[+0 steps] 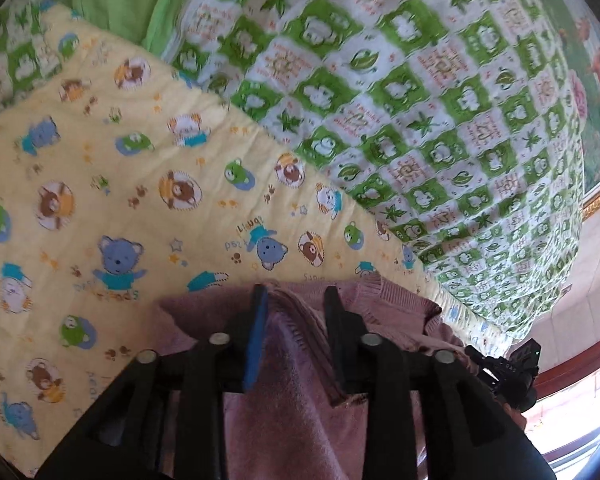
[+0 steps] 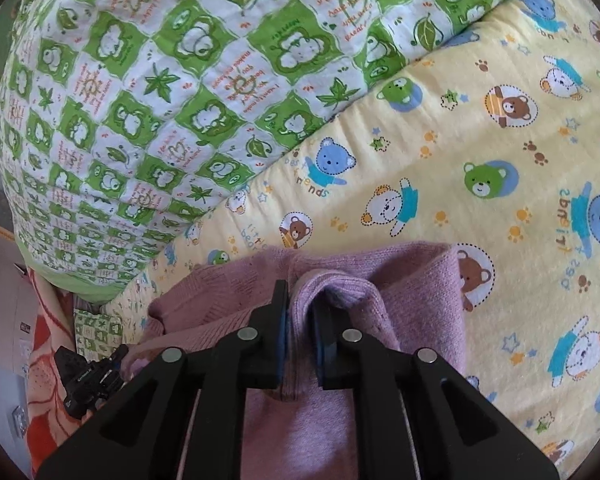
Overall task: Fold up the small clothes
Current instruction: 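Lay the hem over the collar and open both grippers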
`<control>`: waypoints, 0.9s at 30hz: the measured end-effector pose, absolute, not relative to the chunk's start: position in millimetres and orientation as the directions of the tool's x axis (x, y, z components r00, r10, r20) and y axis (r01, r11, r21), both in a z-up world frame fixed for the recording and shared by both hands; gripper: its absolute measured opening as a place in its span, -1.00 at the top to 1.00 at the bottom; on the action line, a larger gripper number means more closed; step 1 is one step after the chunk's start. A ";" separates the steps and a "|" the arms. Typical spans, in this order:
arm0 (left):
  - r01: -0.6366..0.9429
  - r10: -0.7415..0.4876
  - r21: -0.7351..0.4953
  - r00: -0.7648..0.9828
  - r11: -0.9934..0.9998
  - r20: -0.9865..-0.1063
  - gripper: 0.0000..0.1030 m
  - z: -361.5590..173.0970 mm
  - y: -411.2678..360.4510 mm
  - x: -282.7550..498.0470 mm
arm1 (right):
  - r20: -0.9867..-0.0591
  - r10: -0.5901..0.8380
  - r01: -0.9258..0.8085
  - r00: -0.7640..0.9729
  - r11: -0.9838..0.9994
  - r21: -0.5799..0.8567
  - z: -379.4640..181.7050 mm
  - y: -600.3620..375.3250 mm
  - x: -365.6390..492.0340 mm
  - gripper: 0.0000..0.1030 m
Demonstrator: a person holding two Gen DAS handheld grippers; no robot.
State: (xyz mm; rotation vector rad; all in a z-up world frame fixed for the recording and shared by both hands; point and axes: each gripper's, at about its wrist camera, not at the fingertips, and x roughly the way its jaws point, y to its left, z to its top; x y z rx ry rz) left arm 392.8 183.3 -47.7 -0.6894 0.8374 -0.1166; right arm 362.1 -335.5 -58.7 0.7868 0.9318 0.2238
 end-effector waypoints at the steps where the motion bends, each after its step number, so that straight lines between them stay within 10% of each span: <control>1: -0.164 -0.346 -0.596 0.682 0.786 -0.644 0.38 -41.9 185.7 388.7 | -0.634 0.491 0.152 0.597 0.707 0.690 -55.9 -335.5 360.1 0.60; 5: -0.137 -0.335 -0.574 0.694 0.807 -0.637 0.38 -20.2 187.0 371.4 | -0.618 0.410 0.169 0.671 0.727 0.665 -35.1 -343.9 347.9 0.09; 14: 0.180 -0.459 -0.437 0.550 0.881 -0.698 0.18 -9.9 90.3 315.4 | -0.551 0.483 -0.047 0.681 0.779 0.626 -3.0 -304.5 300.8 0.09; 27: 0.326 -0.363 -0.250 0.351 0.912 -0.863 0.36 -87.1 5.4 369.3 | -0.759 0.551 -0.394 0.347 0.820 0.415 -79.1 -174.5 299.0 0.17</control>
